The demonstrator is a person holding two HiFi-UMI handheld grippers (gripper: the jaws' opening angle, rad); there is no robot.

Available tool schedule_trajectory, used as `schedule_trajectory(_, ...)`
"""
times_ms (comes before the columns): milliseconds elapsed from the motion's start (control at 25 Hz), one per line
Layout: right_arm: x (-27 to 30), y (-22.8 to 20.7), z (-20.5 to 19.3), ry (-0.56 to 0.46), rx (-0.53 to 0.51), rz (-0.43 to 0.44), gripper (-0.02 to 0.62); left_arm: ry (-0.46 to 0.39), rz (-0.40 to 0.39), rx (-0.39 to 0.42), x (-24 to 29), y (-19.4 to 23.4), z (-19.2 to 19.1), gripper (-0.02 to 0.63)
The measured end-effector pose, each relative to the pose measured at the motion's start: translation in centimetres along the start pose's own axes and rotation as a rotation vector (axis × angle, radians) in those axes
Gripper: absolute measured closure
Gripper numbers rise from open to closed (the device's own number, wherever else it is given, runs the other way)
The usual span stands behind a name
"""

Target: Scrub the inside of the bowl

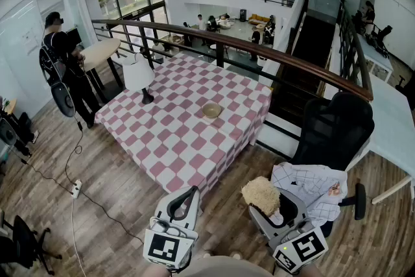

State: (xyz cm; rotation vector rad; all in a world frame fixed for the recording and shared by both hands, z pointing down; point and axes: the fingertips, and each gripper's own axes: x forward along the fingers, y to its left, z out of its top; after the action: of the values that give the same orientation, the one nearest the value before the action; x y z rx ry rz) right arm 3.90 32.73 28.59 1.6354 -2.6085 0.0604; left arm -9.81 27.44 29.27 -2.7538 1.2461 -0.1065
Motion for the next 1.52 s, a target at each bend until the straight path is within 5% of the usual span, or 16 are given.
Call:
schedule_trajectory(120, -0.5, 0.2, -0.2, 0.010, 0.010, 0.000, 0.335, 0.018, -0.012, 0.047, -0.4, -1.1, 0.2, 0.591)
schedule_trajectory(760, -1.4, 0.0, -0.8, 0.019, -0.048, -0.029, 0.334, 0.029, -0.089, -0.046, -0.7, -2.9, -0.1, 0.591)
schedule_trajectory(1520, -3.4, -4.3, -2.1, 0.038, -0.114, -0.026, 0.334, 0.025, -0.056, -0.069, 2.0, -6.6, -0.4, 0.591)
